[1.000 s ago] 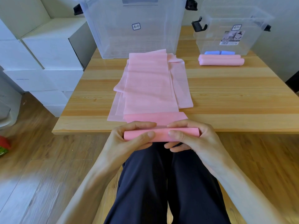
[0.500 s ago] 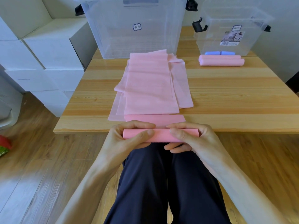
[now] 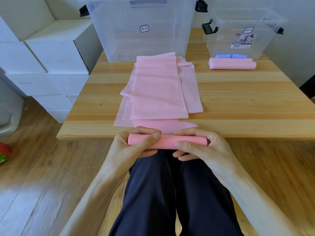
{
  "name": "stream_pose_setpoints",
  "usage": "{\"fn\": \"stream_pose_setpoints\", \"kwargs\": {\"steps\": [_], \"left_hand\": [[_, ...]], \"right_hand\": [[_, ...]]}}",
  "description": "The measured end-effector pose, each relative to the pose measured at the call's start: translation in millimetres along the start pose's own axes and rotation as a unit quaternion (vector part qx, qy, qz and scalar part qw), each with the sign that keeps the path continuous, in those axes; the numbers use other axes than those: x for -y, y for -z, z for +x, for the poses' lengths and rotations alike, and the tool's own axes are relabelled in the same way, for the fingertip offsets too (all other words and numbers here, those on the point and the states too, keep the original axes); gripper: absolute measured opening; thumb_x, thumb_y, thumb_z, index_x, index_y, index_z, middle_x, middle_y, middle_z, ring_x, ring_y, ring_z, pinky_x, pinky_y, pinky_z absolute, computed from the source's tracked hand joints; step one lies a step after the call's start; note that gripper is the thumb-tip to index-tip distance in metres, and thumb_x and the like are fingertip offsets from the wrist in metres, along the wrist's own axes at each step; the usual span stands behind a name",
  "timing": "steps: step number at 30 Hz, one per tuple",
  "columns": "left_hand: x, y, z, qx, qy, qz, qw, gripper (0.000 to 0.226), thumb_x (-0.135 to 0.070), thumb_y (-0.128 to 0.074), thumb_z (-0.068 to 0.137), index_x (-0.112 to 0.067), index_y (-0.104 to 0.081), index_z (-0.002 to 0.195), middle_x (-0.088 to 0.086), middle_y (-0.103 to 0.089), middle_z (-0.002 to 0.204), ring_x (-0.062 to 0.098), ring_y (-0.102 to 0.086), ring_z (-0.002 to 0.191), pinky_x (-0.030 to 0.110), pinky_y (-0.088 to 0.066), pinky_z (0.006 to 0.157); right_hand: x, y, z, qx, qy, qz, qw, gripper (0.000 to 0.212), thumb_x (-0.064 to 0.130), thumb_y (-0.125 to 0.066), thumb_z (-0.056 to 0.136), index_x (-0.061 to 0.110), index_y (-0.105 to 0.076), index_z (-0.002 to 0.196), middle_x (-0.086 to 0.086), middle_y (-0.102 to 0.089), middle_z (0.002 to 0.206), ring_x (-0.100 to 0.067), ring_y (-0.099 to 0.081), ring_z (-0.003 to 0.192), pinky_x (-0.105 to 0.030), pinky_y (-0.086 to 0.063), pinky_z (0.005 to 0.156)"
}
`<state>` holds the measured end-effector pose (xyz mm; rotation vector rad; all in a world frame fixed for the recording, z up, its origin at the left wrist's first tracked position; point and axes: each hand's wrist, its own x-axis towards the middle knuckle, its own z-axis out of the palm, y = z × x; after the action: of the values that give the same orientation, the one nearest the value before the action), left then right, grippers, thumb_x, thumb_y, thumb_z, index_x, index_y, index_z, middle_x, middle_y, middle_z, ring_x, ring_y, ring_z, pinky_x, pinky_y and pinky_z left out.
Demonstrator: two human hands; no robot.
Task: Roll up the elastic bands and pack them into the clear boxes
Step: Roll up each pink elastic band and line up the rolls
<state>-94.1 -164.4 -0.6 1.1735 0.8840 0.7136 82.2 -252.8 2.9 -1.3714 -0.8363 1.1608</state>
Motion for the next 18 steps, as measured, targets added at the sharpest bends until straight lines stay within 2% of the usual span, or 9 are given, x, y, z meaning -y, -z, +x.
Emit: {"fn": "stream_pose_setpoints", "kwargs": {"steps": [5, 9, 13, 18], "left_hand": [[-0.6, 0.6, -1.2, 0.023, 0.002, 0.004, 1.0, 0.019, -0.024, -0.076, 0.066, -0.018, -0.08, 0.084, 0.004, -0.076, 0.089, 0.014, -0.074, 0.087, 0.021, -0.059, 0.068], [-0.8, -1.0, -0.5, 0.003, -0.003, 0.016, 1.0, 0.025, -0.026, -0.074, 0.068, -0.014, -0.077, 0.09, 0.004, -0.077, 0.091, 0.018, -0.075, 0.087, 0.02, -0.058, 0.065], [-3.0, -2.9, -0.9, 0.004, 0.004, 0.029, 1.0, 0.029, -0.031, -0.072, 0.07, -0.01, -0.076, 0.091, 0.004, -0.077, 0.089, 0.022, -0.076, 0.083, 0.021, -0.057, 0.063], [-1.1, -2.5, 1.3, -0.004, -0.012, 0.038, 0.999, 0.029, -0.033, -0.072, 0.069, -0.011, -0.077, 0.087, 0.001, -0.077, 0.09, 0.014, -0.074, 0.088, 0.022, -0.059, 0.069]], "right_hand": [[-1.0, 1.0, 0.2, -0.025, -0.003, 0.013, 1.0, 0.025, 0.028, -0.076, 0.071, 0.012, -0.079, 0.09, -0.013, -0.076, 0.082, -0.031, -0.075, 0.071, -0.03, -0.061, 0.062], [-0.6, 1.5, 1.3, -0.001, -0.004, 0.011, 1.0, 0.034, 0.017, -0.078, 0.07, 0.01, -0.074, 0.103, -0.014, -0.076, 0.083, -0.027, -0.075, 0.077, -0.03, -0.061, 0.067], [-0.3, 1.5, 1.6, -0.017, 0.011, 0.001, 1.0, 0.026, 0.021, -0.077, 0.07, 0.009, -0.077, 0.094, -0.014, -0.075, 0.08, -0.029, -0.075, 0.07, -0.029, -0.061, 0.062], [-0.9, 2.2, 1.1, 0.007, 0.003, -0.003, 1.0, 0.029, 0.019, -0.077, 0.07, 0.01, -0.076, 0.097, -0.014, -0.076, 0.085, -0.028, -0.075, 0.076, -0.03, -0.062, 0.066]]}}
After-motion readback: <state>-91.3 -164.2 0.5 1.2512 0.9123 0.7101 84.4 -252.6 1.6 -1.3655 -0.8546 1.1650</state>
